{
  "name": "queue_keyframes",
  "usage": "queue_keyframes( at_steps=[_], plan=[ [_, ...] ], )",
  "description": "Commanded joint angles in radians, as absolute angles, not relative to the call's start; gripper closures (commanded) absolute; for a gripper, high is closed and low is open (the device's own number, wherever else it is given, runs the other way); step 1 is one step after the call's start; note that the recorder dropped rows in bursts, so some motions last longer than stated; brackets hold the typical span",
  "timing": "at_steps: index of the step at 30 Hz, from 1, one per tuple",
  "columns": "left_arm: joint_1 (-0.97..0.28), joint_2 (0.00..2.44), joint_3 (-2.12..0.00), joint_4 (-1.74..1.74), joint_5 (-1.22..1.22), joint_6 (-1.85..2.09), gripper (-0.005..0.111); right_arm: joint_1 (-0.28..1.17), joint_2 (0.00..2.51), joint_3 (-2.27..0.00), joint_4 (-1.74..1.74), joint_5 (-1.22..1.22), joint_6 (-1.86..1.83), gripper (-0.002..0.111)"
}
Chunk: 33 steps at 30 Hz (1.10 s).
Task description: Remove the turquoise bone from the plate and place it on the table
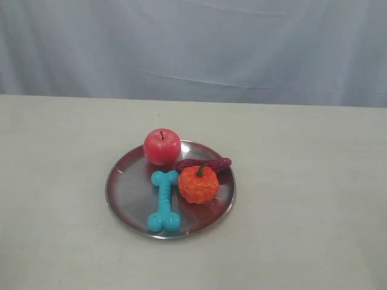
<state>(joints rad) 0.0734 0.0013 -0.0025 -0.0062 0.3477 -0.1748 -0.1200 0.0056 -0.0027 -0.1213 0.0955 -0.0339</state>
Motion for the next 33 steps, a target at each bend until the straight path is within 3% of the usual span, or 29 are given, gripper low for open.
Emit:
queue_keyframes(
  at_steps=[1,33],
  plan=[
    [0.078,0.000,0.000,-0.007,0.342,-0.177,0.107,-0.125,0.000,0.000,-0.129,0.087,-0.033,0.108],
    [0.078,0.000,0.000,-0.007,0.342,-0.177,0.107,-0.125,0.000,0.000,-0.129,0.018,-0.013,0.108]
  ],
)
